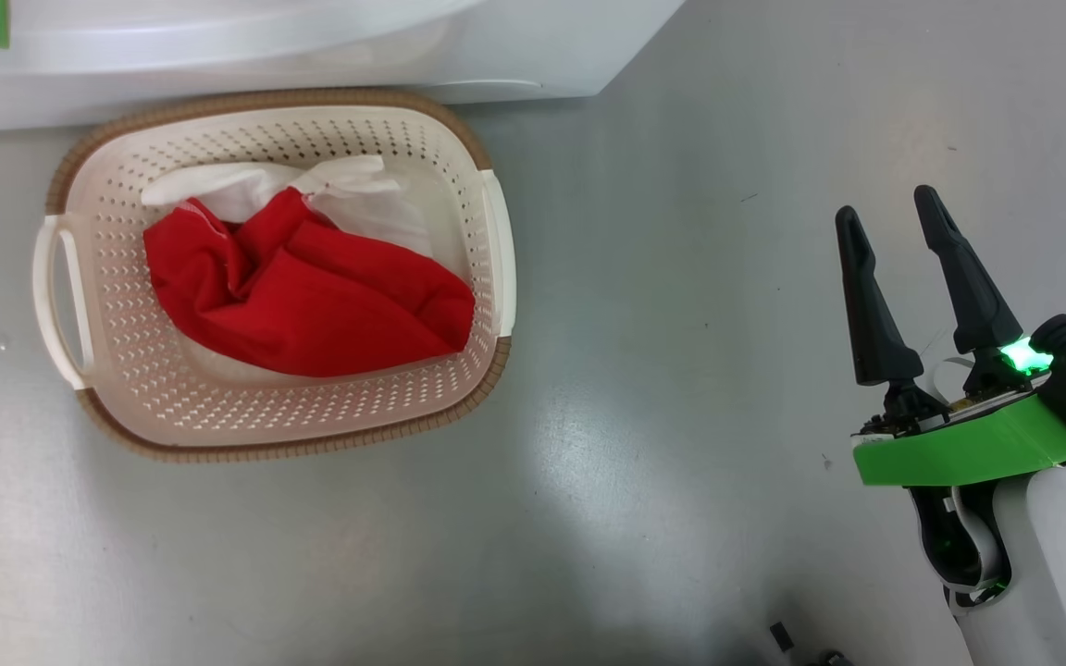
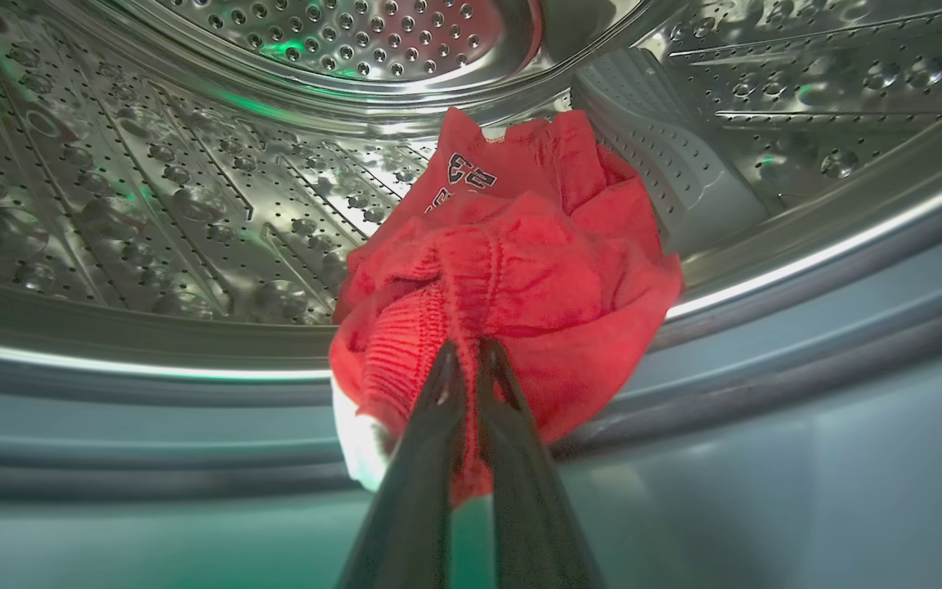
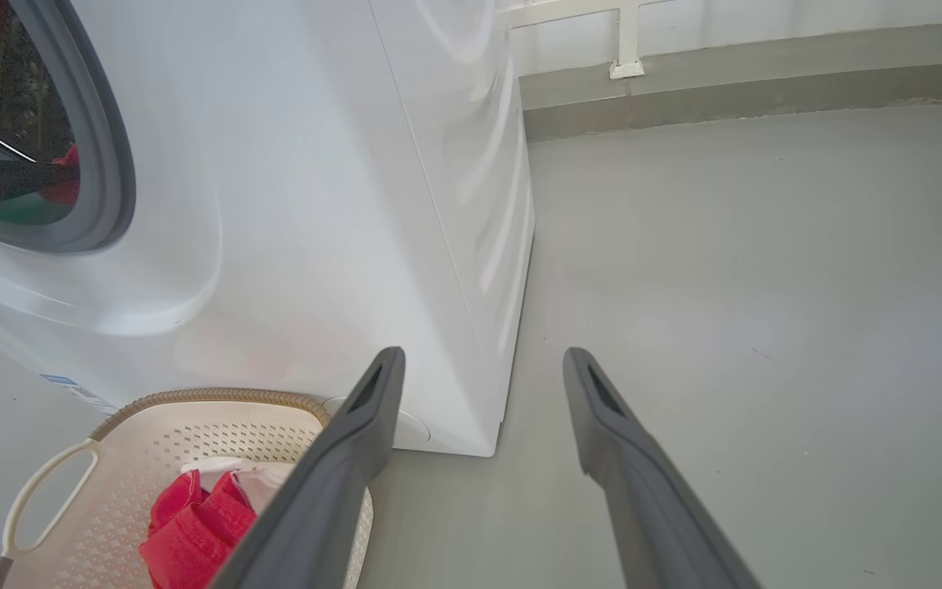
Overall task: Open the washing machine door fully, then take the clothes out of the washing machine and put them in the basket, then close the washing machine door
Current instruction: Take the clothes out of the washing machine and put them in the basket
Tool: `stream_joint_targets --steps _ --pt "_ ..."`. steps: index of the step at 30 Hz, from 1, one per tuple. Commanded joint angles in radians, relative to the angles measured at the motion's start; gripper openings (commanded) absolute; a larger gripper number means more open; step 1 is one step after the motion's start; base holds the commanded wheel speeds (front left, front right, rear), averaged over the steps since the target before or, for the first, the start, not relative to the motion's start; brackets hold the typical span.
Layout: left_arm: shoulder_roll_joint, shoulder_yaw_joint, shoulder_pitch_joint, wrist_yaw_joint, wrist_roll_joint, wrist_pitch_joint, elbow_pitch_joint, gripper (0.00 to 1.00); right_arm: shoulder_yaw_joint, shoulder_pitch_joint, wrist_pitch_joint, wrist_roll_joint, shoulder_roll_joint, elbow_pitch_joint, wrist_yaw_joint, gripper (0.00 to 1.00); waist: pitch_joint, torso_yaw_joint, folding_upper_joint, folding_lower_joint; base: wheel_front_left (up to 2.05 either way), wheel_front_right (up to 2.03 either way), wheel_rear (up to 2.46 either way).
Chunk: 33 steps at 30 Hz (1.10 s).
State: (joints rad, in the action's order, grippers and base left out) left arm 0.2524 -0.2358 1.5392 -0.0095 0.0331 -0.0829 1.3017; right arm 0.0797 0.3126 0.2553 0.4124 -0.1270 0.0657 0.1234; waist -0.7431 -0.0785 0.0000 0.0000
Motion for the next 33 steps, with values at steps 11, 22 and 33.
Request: stream_joint_targets --steps 11,22,33 --pt "-0.013 0.061 0.024 -0.038 -0.112 -0.127 -0.026 0.00 0.012 -0.009 0.006 -0.002 -0.004 -0.023 0.007 1.00 0.007 0.016 0.0000 0.0000 0.00 0.00 0.00" --pt "-0.065 0.152 -0.142 -0.060 -0.216 -0.178 -0.276 0.00 -0.019 -0.027 0.006 -0.009 -0.016 -0.026 0.007 1.00 0.037 0.065 0.0000 0.0000 0.00 0.00 0.00" --pt "-0.126 0.225 -0.444 -0.057 -0.212 -0.179 -0.622 0.00 -0.039 -0.063 0.006 -0.013 -0.024 -0.022 0.007 1.00 0.090 0.100 0.0000 0.0000 0.00 0.00 0.00"
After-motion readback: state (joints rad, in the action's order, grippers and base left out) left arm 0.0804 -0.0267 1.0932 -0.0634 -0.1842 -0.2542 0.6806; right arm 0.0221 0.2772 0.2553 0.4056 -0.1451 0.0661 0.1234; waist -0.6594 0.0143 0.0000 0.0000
